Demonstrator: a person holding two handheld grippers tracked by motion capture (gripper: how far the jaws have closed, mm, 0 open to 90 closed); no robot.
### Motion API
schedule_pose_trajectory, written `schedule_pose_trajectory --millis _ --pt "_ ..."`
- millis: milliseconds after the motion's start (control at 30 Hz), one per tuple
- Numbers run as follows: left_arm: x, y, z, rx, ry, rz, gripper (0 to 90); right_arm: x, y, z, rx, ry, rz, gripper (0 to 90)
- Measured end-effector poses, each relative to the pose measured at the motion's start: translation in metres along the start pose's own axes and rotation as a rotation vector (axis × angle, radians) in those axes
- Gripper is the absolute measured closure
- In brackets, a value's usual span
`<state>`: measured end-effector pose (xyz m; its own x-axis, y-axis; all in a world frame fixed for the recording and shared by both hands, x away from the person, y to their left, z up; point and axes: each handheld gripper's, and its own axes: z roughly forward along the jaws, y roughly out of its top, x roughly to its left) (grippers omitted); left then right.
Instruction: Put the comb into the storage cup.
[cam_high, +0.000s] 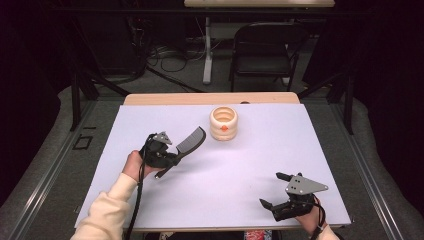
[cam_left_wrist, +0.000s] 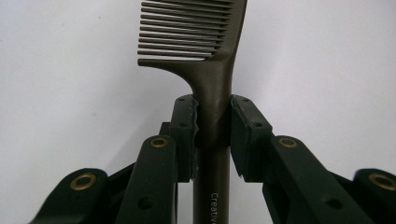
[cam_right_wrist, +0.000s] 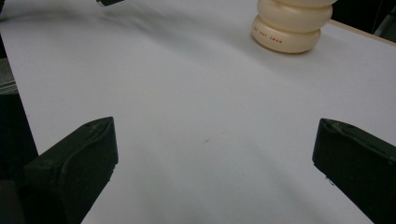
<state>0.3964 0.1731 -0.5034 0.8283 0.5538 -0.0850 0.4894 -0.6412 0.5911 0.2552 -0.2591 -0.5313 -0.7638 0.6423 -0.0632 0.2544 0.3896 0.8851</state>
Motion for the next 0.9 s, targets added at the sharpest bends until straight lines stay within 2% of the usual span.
schedule_pose_trajectory --millis 267,900 --pt "0.0007 -0.0012 -0.0018 -0.069 -0.003 -0.014 72.7 0.0003 0.0001 0.0 0.002 0.001 -0.002 0.0" --pt "-0.0001 -0.0041 -0.002 -0.183 0.022 -0.035 72.7 0.0003 0.0004 0.0 0.0 0.003 -0.003 0.0"
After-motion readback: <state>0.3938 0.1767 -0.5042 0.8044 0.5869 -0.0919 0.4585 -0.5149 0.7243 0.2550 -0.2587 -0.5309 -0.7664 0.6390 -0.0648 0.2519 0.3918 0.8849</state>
